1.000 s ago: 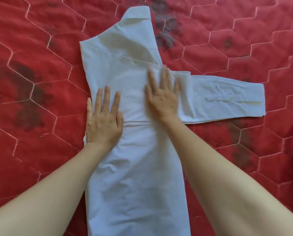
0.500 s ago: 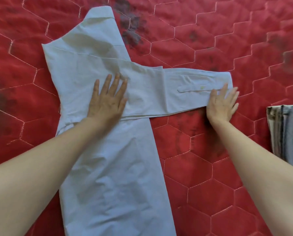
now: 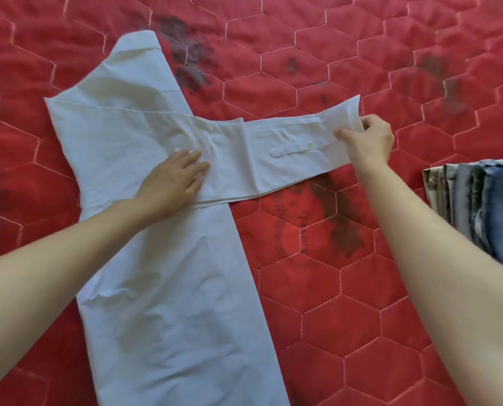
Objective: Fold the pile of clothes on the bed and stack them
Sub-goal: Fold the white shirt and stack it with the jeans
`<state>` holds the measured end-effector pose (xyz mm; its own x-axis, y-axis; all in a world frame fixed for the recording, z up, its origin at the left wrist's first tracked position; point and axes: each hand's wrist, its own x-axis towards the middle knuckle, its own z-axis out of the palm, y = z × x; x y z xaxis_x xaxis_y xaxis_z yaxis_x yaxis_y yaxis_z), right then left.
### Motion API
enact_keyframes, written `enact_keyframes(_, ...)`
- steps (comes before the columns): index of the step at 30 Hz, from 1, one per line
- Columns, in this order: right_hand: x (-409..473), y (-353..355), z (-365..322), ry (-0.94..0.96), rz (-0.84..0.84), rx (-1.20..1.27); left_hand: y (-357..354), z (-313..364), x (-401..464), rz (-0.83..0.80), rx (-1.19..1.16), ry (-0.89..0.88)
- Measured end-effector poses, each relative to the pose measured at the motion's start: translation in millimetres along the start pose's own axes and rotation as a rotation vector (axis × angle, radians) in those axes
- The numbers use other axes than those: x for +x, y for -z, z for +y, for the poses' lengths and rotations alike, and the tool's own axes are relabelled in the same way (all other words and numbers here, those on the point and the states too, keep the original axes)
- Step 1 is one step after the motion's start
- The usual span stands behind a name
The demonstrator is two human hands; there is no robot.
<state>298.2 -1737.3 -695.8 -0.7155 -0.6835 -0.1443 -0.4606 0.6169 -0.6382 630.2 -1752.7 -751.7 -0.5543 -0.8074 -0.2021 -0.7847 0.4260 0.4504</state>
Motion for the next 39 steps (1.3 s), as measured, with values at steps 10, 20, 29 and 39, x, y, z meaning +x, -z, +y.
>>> enact_keyframes(10,-294.1,-55.9,-52.2,0.69,-0.262,-0.051,55.4,5.8,-52.6,-0.466,-1.348,0.67)
enact_keyframes(20,-320.8,-90.2,-16.7,0.36,-0.245,-0.023,7.0,-37.4,-188.0,-0.211,-1.01,0.671)
enact_keyframes(29,-271.3,-106.8,-16.4,0.26,-0.131,-0.121,9.6,-55.5,-205.1,0.23,-0.952,0.693)
enact_keyframes(39,-241.3,-119.7,-23.0,0.214,-0.158,-0.226,1.4,-48.6,-218.2,0.144,-0.723,0.704)
